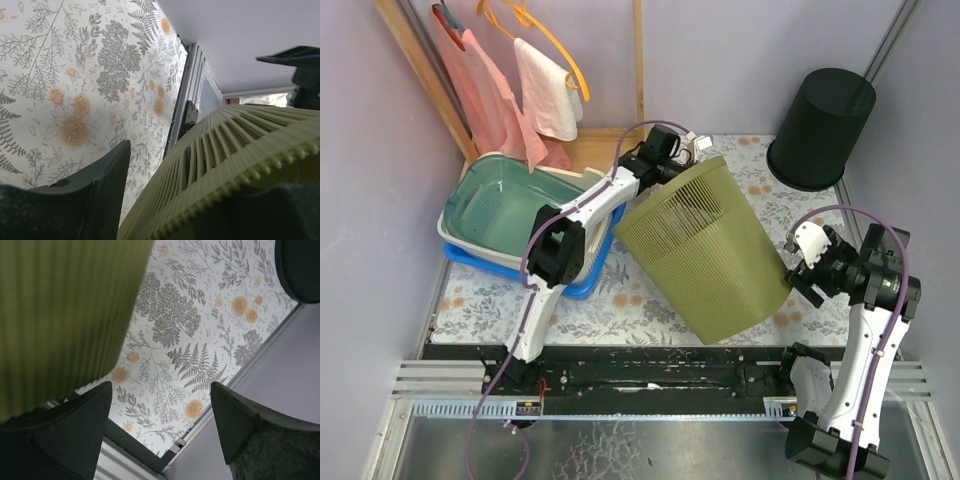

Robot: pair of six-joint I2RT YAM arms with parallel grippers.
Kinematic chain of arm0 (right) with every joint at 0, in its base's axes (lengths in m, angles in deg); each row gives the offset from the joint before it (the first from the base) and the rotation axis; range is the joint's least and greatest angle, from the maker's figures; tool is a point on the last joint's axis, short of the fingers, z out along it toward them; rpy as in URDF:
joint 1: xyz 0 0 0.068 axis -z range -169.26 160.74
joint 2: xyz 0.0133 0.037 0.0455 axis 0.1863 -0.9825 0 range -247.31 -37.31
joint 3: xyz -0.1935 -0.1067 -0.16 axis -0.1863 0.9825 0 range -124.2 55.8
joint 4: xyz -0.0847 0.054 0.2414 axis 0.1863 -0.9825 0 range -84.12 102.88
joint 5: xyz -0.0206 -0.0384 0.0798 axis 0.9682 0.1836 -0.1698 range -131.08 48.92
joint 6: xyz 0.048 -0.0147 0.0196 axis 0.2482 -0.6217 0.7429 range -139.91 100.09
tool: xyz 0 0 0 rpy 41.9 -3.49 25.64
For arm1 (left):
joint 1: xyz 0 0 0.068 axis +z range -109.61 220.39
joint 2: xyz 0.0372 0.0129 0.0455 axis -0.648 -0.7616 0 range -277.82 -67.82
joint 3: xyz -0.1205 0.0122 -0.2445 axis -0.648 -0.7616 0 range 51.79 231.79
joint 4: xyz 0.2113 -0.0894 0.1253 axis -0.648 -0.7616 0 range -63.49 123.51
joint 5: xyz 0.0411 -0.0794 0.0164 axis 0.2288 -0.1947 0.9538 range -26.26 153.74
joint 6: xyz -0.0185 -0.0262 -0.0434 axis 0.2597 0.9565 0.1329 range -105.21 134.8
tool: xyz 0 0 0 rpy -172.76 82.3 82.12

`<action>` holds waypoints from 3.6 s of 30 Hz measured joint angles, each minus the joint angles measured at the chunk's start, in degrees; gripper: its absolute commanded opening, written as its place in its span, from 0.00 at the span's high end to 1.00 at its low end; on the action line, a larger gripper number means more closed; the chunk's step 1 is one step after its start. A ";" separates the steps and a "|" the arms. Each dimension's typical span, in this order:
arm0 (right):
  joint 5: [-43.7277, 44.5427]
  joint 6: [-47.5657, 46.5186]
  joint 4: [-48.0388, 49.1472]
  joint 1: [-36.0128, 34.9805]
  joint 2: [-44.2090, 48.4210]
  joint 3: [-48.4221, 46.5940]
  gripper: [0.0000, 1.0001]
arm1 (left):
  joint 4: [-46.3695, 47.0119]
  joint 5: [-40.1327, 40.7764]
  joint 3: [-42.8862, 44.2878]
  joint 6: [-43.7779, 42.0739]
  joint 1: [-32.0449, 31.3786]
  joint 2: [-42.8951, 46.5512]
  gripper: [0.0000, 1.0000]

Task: Turn the large container upside down
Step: Place the container at the center of the board.

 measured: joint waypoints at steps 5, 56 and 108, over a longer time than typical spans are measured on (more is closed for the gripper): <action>-1.79 -6.60 -9.90 0.00 -2.64 -7.32 0.14 | 1.75 0.09 1.31 1.97 0.02 -3.65 1.00; -23.23 27.10 40.26 1.07 18.21 27.10 0.21 | -10.29 33.48 2.62 -9.49 -1.57 -9.57 0.00; -26.34 21.49 38.07 -0.17 16.92 23.47 0.23 | -11.45 81.20 -3.87 -34.10 -15.19 10.45 0.00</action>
